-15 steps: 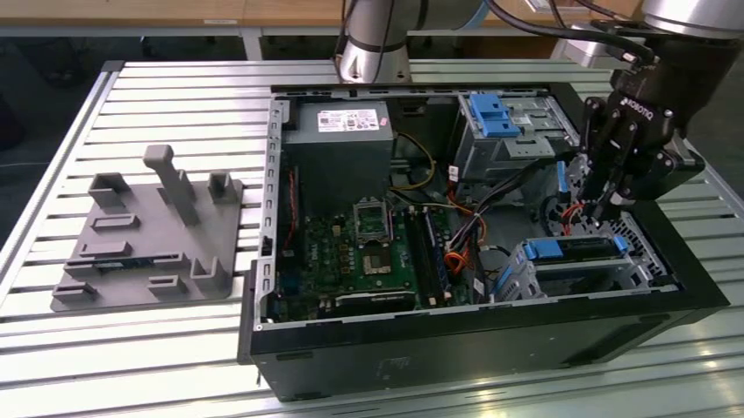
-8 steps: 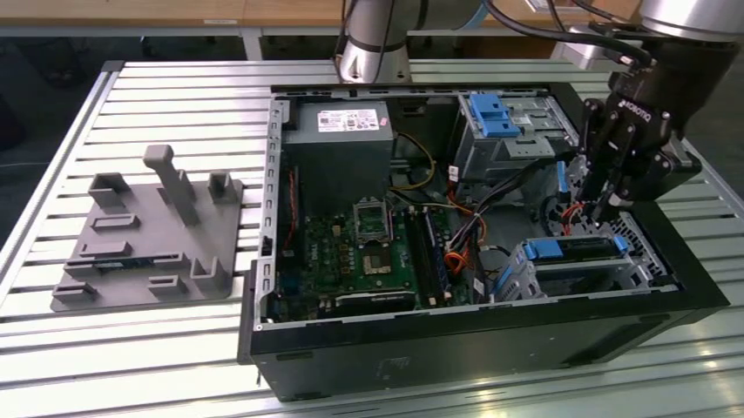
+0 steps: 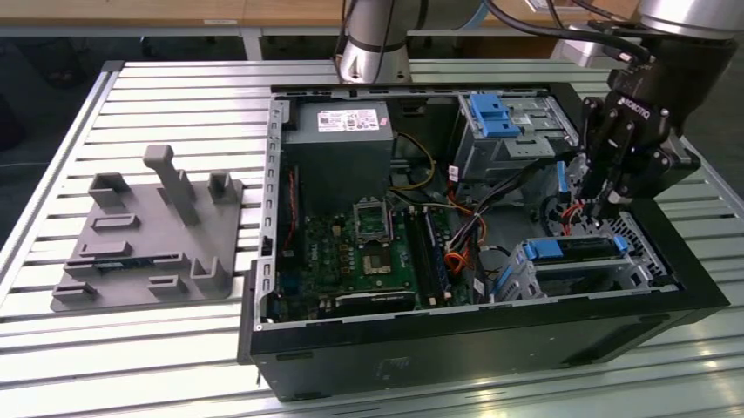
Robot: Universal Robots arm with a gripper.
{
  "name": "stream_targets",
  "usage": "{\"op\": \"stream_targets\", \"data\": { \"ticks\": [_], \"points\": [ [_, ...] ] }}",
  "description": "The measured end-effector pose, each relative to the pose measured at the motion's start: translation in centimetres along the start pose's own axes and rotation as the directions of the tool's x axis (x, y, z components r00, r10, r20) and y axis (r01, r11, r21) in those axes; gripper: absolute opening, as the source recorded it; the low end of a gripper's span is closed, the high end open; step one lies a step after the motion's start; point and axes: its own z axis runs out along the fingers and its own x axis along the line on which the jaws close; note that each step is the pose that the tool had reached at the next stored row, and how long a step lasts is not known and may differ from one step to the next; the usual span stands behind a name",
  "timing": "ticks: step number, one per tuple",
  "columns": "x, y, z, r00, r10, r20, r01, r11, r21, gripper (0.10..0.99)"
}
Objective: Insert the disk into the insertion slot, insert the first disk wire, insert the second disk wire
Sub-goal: 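Insert the first disk wire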
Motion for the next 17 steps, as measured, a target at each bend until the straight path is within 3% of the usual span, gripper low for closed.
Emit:
{"op": "stream_targets", "data": {
  "ticks": [3, 6, 17],
  "points": [
    [-0.02, 0.00, 0.00, 1.0000, 0.000, 0.0001, 0.000, 1.0000, 0.000, 0.392],
    [-0.05, -0.01, 0.06, 1.0000, 0.000, 0.0000, 0.000, 1.0000, 0.000, 0.259],
    [-0.07, -0.01, 0.15, 1.0000, 0.000, -0.0028, 0.000, 1.0000, 0.000, 0.259]
  ]
}}
